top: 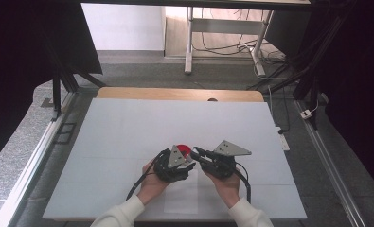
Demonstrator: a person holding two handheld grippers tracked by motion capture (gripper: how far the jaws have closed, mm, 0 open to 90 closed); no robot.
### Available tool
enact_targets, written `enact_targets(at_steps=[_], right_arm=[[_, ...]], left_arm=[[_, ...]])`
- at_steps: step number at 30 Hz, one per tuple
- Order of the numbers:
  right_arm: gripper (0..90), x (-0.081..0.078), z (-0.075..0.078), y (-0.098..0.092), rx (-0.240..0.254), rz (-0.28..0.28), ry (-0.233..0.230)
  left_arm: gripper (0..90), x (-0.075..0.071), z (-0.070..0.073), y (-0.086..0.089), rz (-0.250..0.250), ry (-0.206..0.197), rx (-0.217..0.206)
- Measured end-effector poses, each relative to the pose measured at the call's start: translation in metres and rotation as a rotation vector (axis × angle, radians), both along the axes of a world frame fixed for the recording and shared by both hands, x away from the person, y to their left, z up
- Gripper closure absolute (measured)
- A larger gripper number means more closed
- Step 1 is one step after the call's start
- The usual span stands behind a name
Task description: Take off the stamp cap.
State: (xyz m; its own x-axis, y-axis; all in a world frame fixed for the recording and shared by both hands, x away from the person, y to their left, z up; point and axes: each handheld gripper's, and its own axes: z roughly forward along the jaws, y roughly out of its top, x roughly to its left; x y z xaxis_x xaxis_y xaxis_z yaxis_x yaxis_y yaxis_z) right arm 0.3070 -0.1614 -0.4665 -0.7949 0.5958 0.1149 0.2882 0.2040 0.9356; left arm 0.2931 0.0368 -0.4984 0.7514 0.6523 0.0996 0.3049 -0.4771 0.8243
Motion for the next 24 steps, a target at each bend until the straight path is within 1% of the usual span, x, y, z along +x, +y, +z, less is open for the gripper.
enact_targets(at_steps=[7, 13, 24], right_arm=[[75.1, 0.0002, -0.0007, 0.0004, 0.004, 0.002, 0.002], [75.0, 0.0000, -0.0009, 0.0005, 0.009, 0.002, 0.000], [75.1, -0.0002, -0.0016, 0.0011, 0.013, 0.006, 0.001]], left_arm=[[55.5, -0.0002, -0.0006, -0.0005, -0.010, -0.004, 0.008], [59.2, -0.0004, -0.0011, -0.0008, -0.015, -0.006, 0.017], [62.8, 0.0002, -0.0018, -0.0004, -0.013, -0.004, 0.019]])
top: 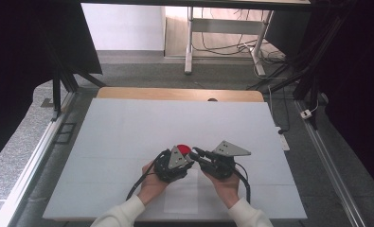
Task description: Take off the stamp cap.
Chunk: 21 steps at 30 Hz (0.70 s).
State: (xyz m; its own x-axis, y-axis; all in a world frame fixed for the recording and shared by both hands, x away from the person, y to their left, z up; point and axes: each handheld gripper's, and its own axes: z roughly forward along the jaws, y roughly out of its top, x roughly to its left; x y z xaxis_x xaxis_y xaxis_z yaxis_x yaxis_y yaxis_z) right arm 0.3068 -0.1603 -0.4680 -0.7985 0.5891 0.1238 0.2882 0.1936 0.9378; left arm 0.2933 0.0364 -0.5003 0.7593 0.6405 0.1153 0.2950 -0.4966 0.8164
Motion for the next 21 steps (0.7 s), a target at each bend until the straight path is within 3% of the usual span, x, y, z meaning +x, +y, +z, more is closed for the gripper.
enact_targets(at_steps=[21], right_arm=[[75.1, -0.0009, -0.0007, -0.0003, 0.005, -0.007, -0.003]], left_arm=[[64.3, -0.0004, -0.0009, 0.0000, 0.004, -0.006, 0.012]])
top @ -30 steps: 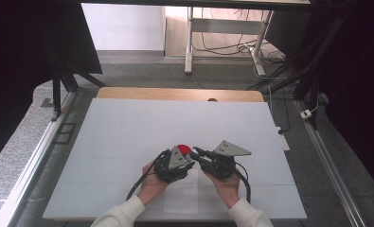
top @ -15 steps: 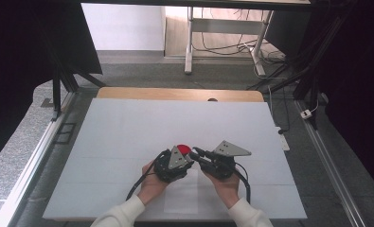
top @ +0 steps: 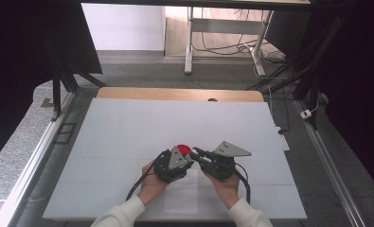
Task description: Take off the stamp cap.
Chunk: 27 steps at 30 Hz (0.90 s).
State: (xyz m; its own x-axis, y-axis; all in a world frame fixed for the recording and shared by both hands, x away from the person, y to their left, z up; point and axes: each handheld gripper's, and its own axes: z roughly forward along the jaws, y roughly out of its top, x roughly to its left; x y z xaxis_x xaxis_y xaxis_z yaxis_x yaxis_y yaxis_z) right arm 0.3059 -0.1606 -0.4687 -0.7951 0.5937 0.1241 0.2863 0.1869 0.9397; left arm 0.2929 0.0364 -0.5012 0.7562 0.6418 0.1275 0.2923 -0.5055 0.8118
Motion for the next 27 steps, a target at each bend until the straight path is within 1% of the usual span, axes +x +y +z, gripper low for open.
enact_targets(at_steps=[4, 7, 19, 21, 23, 25, 27], right_arm=[[75.1, -0.0004, -0.0002, 0.0003, -0.003, -0.002, -0.002], [75.2, -0.0010, 0.0002, -0.0001, 0.001, -0.003, -0.006], [75.1, 0.0002, -0.0002, 0.0009, -0.029, 0.007, -0.002], [75.1, 0.0004, -0.0002, 0.0009, -0.030, 0.007, -0.001], [75.1, 0.0005, -0.0001, 0.0007, -0.030, 0.009, -0.001], [75.2, 0.0004, 0.0003, 0.0004, -0.026, 0.010, -0.002], [75.1, 0.0004, 0.0006, 0.0003, -0.025, 0.010, -0.002]], left_arm=[[64.7, -0.0001, 0.0000, 0.0002, -0.002, -0.002, 0.002], [64.9, -0.0009, 0.0002, -0.0001, 0.003, -0.013, 0.006], [65.5, -0.0012, -0.0029, -0.0017, -0.008, -0.005, 0.026], [65.6, -0.0016, -0.0029, -0.0019, -0.007, -0.015, 0.037], [65.6, -0.0027, -0.0022, -0.0024, -0.005, -0.037, 0.062], [65.6, -0.0026, -0.0019, -0.0021, -0.005, -0.039, 0.054], [65.7, -0.0026, -0.0019, -0.0020, -0.007, -0.040, 0.057]])
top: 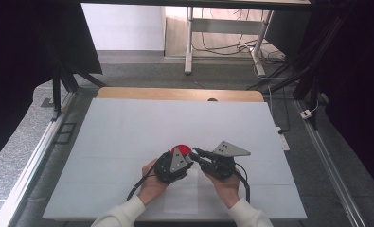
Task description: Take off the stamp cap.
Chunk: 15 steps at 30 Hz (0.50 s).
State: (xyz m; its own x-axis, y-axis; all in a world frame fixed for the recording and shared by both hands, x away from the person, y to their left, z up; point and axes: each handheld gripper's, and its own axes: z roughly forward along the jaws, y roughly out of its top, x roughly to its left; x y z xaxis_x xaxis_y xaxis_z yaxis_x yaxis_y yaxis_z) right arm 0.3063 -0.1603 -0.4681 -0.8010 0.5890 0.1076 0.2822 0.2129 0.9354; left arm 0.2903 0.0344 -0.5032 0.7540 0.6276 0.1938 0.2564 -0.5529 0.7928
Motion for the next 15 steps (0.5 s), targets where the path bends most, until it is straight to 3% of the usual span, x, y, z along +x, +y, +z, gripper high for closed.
enact_targets(at_steps=[15], right_arm=[[75.1, -0.0019, -0.0010, 0.0003, 0.005, -0.014, -0.008]], left_arm=[[65.6, 0.0013, 0.0001, 0.0020, 0.004, 0.025, -0.032]])
